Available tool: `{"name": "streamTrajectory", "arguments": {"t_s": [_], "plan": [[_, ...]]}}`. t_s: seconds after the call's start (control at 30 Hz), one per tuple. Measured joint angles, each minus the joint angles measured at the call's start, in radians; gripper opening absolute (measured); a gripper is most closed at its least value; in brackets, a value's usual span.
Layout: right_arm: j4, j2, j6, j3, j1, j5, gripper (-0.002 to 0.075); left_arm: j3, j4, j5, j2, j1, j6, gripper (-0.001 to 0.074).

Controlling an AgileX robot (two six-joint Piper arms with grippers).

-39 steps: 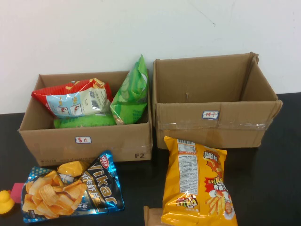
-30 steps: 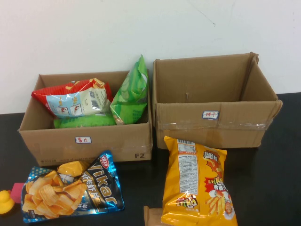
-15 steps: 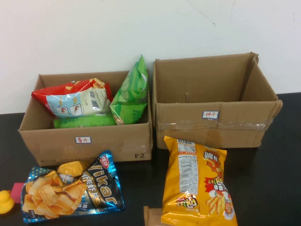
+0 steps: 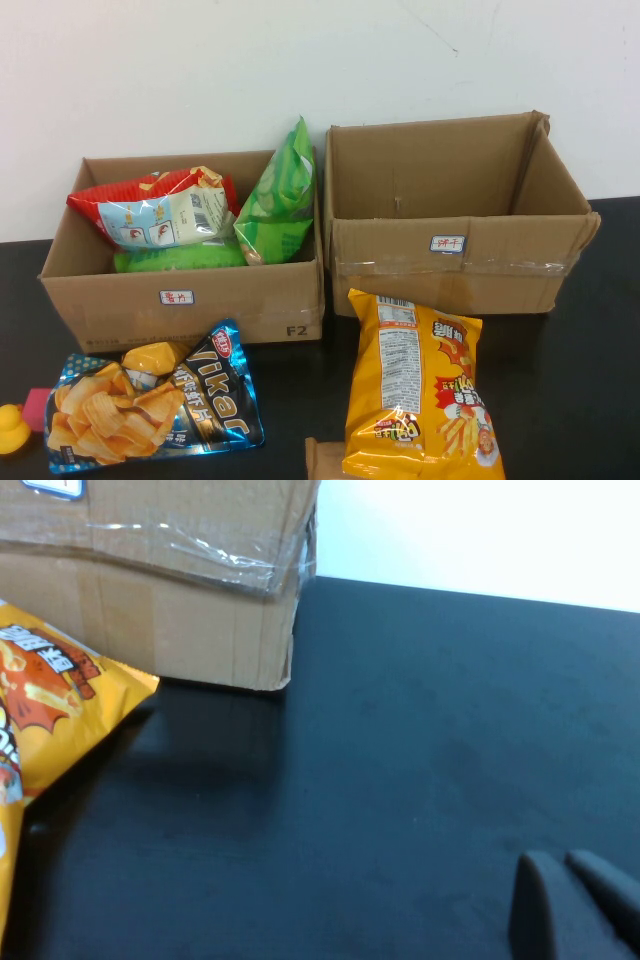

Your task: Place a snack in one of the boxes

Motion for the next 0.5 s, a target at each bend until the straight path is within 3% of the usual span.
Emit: {"name": "streamTrajectory", "arguments": {"t_s": [0.3, 0.5], "plan": [[0.0, 0.0, 0.0, 0.0, 0.0, 0.0, -0.0001, 0.0, -0.185, -0.108, 0.0, 0.0, 0.085, -0.0001], [0.0, 0.0, 0.0, 0.0, 0.0, 0.0, -0.0001, -0.18, -0.011, 0.256, 0.047, -0.023, 0.462, -0.0001]]}}
